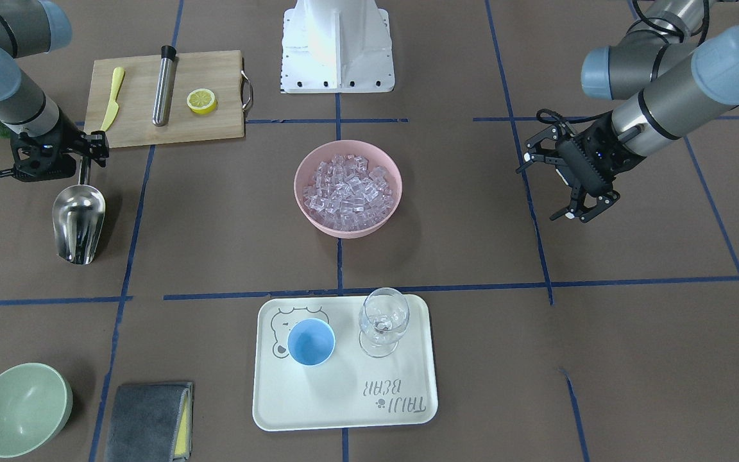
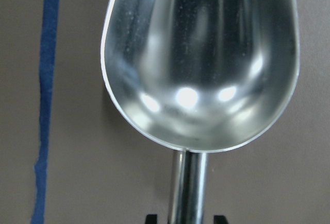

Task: Put ice in cup with scoop
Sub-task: 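Lower the right gripper onto the metal scoop handle and grasp it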

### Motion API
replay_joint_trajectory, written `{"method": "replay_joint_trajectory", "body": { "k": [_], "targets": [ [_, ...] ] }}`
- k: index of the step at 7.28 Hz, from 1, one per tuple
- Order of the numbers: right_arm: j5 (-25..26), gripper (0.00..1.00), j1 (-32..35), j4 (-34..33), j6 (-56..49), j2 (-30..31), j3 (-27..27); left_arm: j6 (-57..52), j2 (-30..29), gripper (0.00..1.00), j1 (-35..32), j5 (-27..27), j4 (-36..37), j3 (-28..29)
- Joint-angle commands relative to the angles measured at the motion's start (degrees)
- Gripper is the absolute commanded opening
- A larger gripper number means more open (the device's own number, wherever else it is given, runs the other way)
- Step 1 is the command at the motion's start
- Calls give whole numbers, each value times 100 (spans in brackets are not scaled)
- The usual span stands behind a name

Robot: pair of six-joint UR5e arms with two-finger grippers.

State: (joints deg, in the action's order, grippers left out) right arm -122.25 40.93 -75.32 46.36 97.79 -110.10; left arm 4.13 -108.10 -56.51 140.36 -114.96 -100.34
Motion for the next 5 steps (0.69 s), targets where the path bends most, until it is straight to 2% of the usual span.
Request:
{"method": "replay_joint_trajectory", "body": {
  "k": [1, 2, 4, 5],
  "targets": [
    [0, 37, -6, -9, -5, 3, 33, 0, 0, 100, 0, 0, 0, -4],
    [0, 37, -6, -9, -5, -6, 33, 0, -18, 100, 0, 0, 0, -4],
    [0, 0, 3, 0, -5, -32, 6, 0, -18, 100, 0, 0, 0, -4],
    [-9, 0, 3, -9, 65, -119, -168, 0, -18, 100, 0, 0, 0, -12]
  ]
}}
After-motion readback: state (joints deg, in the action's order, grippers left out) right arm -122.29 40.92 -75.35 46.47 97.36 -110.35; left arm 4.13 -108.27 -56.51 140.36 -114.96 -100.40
